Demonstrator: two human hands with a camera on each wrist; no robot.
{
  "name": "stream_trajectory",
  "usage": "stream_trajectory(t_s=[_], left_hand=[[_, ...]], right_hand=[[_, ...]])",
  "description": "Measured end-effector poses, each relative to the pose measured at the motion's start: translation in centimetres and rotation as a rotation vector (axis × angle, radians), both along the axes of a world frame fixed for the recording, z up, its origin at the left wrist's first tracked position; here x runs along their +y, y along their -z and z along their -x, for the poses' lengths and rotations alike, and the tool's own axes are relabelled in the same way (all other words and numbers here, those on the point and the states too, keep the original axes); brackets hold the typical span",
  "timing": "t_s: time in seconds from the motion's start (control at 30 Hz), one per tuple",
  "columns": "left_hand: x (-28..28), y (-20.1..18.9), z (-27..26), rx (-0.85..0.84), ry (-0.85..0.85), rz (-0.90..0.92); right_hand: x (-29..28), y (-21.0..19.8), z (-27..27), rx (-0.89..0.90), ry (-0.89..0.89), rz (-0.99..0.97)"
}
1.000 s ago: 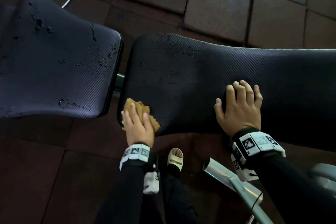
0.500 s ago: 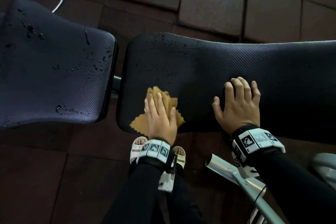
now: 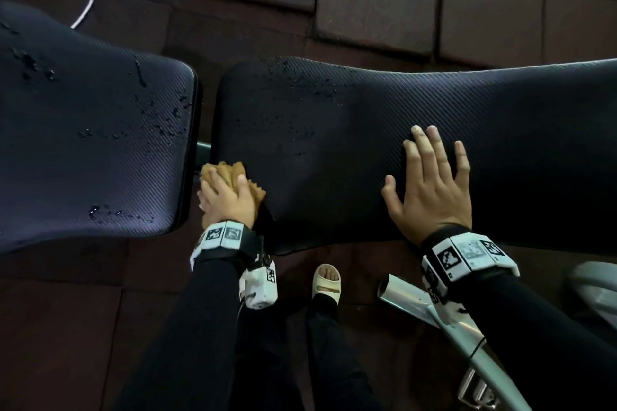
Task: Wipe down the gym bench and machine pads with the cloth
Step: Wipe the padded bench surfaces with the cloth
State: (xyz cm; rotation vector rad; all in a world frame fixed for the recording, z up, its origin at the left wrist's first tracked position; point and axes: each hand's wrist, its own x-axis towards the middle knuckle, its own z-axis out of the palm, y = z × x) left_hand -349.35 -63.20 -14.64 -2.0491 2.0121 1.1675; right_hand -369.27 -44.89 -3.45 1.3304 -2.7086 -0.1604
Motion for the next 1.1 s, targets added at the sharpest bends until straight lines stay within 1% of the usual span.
stream_trajectory(t_s=[0.03, 0.1, 0.2, 0.3, 0.37, 0.47, 0.57, 0.67, 0.77, 0.83, 0.9, 0.97, 1.03, 1.1], left_hand=[[-0.1, -0.4, 1.0, -0.002, 0.043, -0.002], [1.1, -1.5, 3.0, 0.048, 0.146, 0.025], [5.6, -3.6, 4.6, 0.163, 0.305, 0.116], [9.8, -5.1, 4.0, 0.241, 0.422, 0.177], [11.0, -5.2, 3.1, 0.259, 0.469, 0.159], [10.3, -5.0, 3.0, 0.265, 0.513, 0.137], [7.6, -4.7, 4.7, 0.293, 0.568, 0.146], [3.4, -4.3, 8.3, 0.304, 0.575, 0.186], [-0.7, -4.5, 13.4, 0.267, 0.578, 0.189], [-2.2, -5.0, 16.3, 0.230, 0.634, 0.176], [-2.1, -5.7, 17.9, 0.220, 0.725, 0.183], [-0.7, -6.4, 18.0, 0.273, 0.816, 0.199], [1.2, -6.8, 16.5, 0.381, 0.891, 0.229], [3.0, -6.6, 13.8, 0.486, 0.932, 0.246]], right_hand=[[0.0, 0.0, 0.0, 0.003, 0.001, -0.003], [-0.1, -0.1, -0.1, 0.006, 0.005, -0.014], [-0.2, -0.2, -0.1, 0.014, 0.013, -0.028], [-0.2, -0.2, -0.1, 0.028, 0.011, -0.038], [-0.2, -0.1, -0.1, 0.038, 0.010, -0.037], [-0.2, -0.2, -0.1, 0.053, 0.007, -0.032], [-0.3, -0.2, -0.1, 0.066, -0.002, -0.037], [-0.3, -0.2, 0.0, 0.070, -0.002, -0.043], [-0.4, -0.2, 0.0, 0.075, -0.004, -0.040], [-0.4, -0.2, 0.0, 0.078, -0.007, -0.034], [-0.4, -0.3, 0.0, 0.082, -0.006, -0.031], [-0.4, -0.3, 0.0, 0.083, -0.006, -0.031], [-0.4, -0.3, 0.0, 0.080, -0.006, -0.029], [-0.4, -0.2, 0.1, 0.076, -0.009, -0.026]])
